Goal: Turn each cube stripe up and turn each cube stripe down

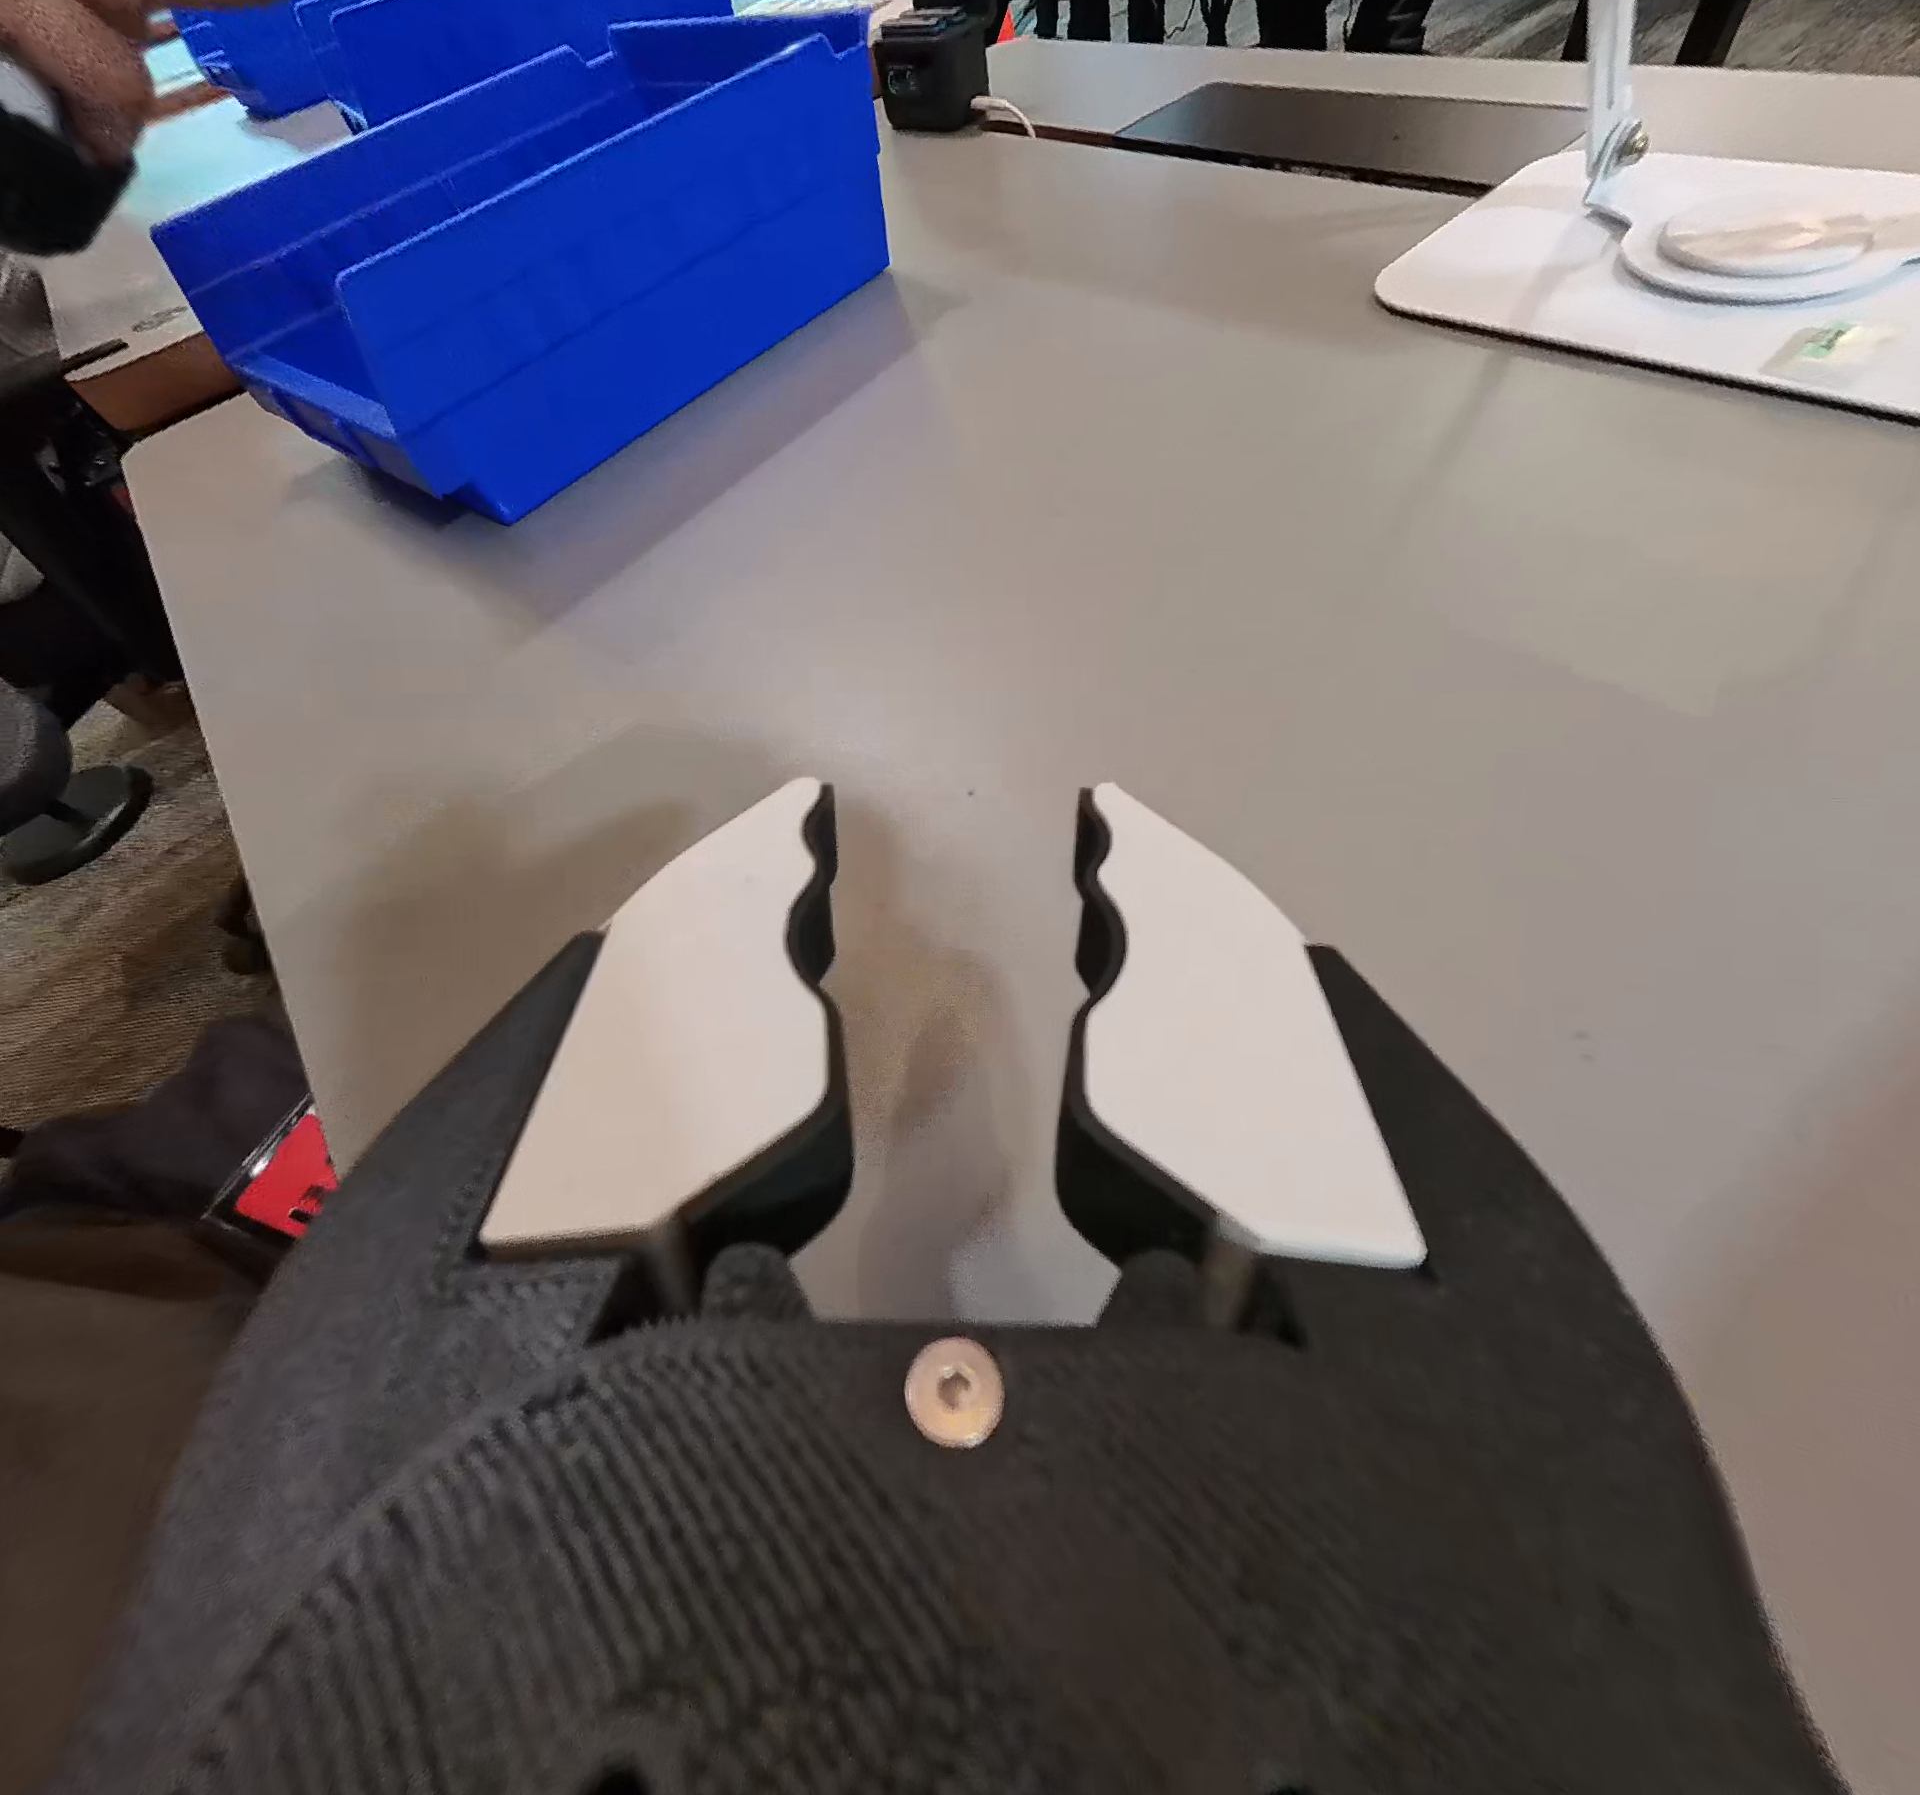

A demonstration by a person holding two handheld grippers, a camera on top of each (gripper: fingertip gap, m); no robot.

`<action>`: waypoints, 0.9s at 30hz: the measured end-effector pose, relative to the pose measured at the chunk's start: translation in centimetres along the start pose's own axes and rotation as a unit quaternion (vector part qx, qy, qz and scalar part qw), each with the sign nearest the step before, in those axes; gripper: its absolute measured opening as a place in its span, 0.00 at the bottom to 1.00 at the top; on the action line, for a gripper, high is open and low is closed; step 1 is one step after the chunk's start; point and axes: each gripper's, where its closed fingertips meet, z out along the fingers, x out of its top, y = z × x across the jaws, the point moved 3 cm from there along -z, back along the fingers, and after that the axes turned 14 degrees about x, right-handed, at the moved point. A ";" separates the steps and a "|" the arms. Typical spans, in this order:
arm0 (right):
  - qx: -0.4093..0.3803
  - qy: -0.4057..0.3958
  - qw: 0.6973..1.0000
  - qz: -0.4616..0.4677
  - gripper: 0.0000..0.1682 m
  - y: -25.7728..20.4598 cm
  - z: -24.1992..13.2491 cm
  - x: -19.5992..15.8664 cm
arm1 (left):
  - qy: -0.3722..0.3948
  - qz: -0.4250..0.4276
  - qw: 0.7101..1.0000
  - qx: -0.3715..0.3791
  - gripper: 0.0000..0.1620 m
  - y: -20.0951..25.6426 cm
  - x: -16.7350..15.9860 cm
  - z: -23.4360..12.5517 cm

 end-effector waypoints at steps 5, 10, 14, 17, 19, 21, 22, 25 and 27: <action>-0.031 0.009 0.998 -0.047 0.32 0.1 -0.3 0.6 | -0.066 -0.186 0.955 -0.221 0.28 4.1 -3.3 2.0; -0.060 0.040 0.990 -0.122 0.35 -0.5 -0.9 2.0 | -0.104 -0.245 0.920 -0.289 0.28 6.6 -7.3 4.0; -0.080 0.083 0.975 -0.188 0.35 -1.3 -1.6 3.4 | -0.140 -0.284 0.891 -0.324 0.28 8.3 -10.6 5.2; -0.074 0.104 0.966 -0.223 0.34 -2.3 -1.9 3.9 | -0.165 -0.322 0.867 -0.342 0.28 9.2 -12.7 5.8; -0.063 0.119 0.962 -0.238 0.34 -3.0 -2.1 4.3 | -0.174 -0.335 0.857 -0.351 0.28 9.7 -13.5 6.0; -0.053 0.133 0.957 -0.251 0.34 -3.7 -2.2 4.5 | -0.177 -0.342 0.850 -0.360 0.28 10.1 -13.9 6.1; -0.052 0.138 0.955 -0.257 0.34 -3.9 -2.3 4.6 | -0.179 -0.345 0.846 -0.364 0.29 10.3 -14.1 6.1; -0.051 0.149 0.951 -0.268 0.33 -4.4 -2.4 4.9 | -0.193 -0.352 0.837 -0.371 0.28 10.9 -14.8 6.1; -0.044 0.151 0.952 -0.263 0.33 -4.5 -2.4 4.8 | -0.196 -0.356 0.833 -0.375 0.28 11.1 -15.1 6.1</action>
